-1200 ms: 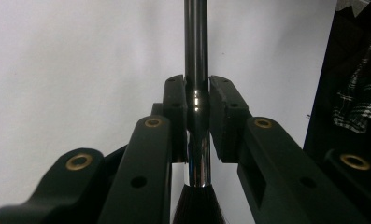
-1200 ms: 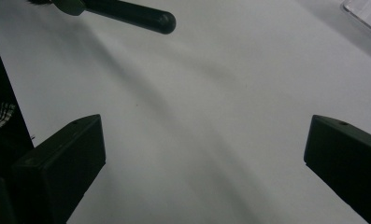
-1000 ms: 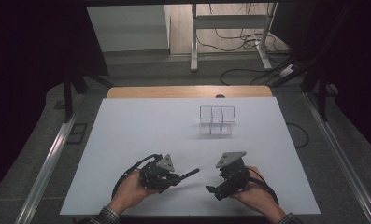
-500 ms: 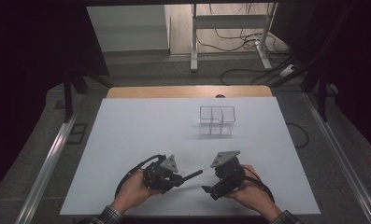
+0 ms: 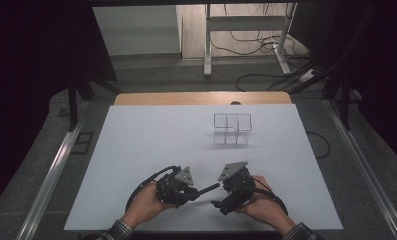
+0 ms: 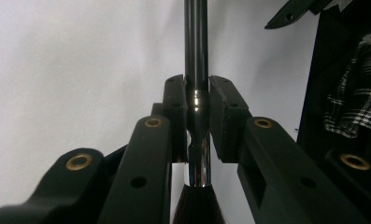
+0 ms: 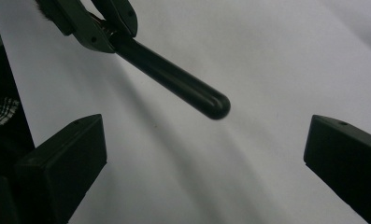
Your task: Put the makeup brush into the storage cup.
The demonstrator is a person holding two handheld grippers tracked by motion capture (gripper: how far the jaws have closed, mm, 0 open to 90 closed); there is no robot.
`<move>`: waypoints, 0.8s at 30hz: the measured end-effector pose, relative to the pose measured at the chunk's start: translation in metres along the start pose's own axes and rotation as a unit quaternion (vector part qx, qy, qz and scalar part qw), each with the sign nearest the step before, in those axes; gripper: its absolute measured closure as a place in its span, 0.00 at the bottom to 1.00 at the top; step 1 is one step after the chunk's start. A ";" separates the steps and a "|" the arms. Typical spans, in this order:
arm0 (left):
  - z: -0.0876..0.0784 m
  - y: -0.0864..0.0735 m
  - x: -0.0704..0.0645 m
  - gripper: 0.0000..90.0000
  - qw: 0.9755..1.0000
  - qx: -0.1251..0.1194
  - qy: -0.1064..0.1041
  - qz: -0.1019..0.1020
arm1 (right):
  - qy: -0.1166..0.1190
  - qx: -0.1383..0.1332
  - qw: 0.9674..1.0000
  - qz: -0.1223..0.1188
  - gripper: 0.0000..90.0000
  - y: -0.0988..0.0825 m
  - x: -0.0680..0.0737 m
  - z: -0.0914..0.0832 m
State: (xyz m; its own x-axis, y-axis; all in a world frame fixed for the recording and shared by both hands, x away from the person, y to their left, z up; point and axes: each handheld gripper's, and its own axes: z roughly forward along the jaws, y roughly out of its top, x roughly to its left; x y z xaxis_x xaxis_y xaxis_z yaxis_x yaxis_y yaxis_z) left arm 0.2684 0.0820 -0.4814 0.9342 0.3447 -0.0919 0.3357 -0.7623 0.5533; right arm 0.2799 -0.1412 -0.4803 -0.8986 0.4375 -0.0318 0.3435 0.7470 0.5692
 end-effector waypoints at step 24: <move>0.003 0.005 -0.002 0.86 1.000 0.006 -0.009 0.008 | 0.000 0.020 0.998 -0.062 0.18 0.013 0.009 0.011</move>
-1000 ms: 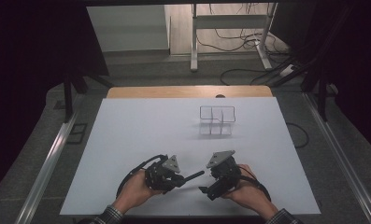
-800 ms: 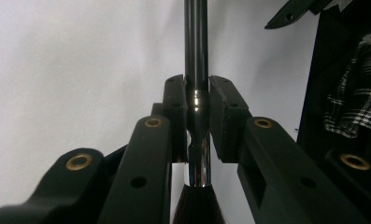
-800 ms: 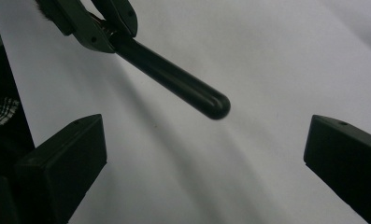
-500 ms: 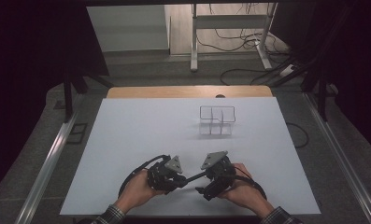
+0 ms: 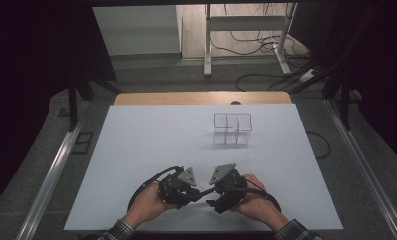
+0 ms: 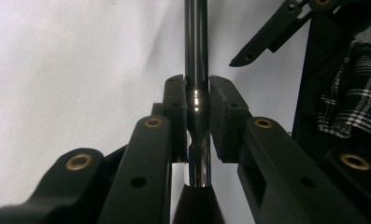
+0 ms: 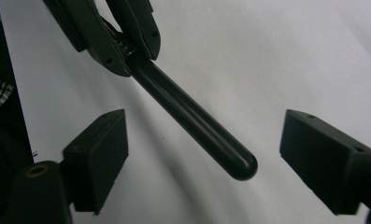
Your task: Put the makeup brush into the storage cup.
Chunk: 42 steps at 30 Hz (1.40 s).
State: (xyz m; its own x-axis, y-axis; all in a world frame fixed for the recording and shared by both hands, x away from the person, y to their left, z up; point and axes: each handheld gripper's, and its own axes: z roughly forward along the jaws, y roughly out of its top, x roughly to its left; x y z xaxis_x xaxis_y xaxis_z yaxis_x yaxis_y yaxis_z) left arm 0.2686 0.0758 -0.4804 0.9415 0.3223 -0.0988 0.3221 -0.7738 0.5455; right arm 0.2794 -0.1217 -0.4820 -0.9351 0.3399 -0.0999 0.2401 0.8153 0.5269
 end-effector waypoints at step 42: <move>-0.005 -0.004 0.002 0.30 0.997 -0.063 0.034 -0.002 | 0.052 0.015 0.994 -0.090 0.88 0.005 0.008 -0.002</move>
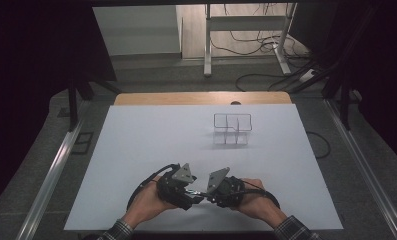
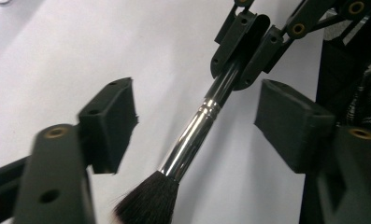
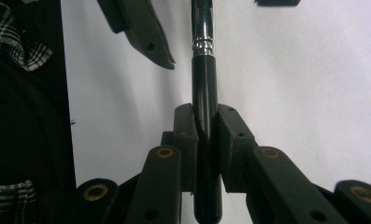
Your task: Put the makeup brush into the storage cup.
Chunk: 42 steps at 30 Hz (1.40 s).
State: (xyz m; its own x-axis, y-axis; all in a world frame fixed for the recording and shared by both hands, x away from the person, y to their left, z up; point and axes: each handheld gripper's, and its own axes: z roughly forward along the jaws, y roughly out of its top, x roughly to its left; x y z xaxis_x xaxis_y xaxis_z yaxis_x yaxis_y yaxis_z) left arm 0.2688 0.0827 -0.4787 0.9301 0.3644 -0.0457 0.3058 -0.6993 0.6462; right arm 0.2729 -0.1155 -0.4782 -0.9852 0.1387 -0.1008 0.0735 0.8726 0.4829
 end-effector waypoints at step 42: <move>-0.018 -0.030 0.021 0.00 0.995 -0.054 0.029 -0.082 | -0.052 0.010 0.997 0.061 0.87 -0.014 -0.011 -0.006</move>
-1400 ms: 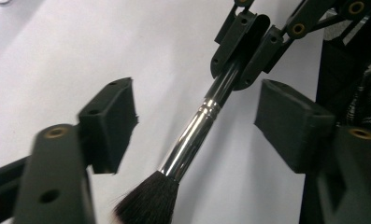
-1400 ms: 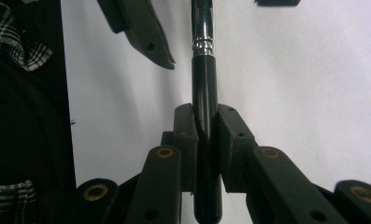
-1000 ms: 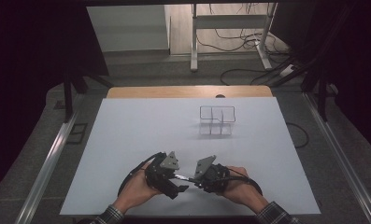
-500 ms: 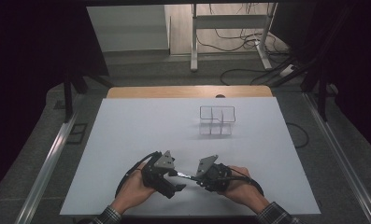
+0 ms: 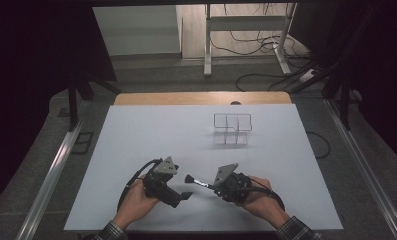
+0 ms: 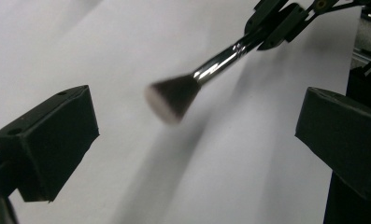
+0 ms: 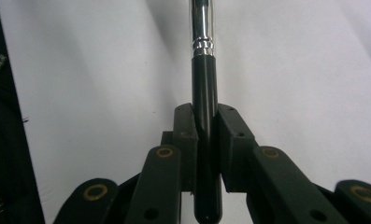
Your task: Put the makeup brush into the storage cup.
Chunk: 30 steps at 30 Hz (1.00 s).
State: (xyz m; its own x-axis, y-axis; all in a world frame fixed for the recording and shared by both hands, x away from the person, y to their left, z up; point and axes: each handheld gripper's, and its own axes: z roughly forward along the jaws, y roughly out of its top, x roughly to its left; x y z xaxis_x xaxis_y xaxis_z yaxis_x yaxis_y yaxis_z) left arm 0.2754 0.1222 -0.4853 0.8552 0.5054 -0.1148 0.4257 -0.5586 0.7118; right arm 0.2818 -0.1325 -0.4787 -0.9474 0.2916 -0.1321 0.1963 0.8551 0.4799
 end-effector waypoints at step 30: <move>-0.006 -0.003 0.010 0.01 0.996 -0.034 -0.021 -0.076 | -0.049 -0.092 0.991 0.082 0.87 0.001 0.001 -0.012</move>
State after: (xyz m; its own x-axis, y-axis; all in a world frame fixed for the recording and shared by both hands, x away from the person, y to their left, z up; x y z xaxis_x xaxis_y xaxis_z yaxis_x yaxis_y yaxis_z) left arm 0.2804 0.1332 -0.4844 0.7944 0.5518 -0.2538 0.5323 -0.4312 0.7286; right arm 0.2779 -0.1368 -0.4680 -0.8755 0.4683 -0.1189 0.2875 0.7027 0.6508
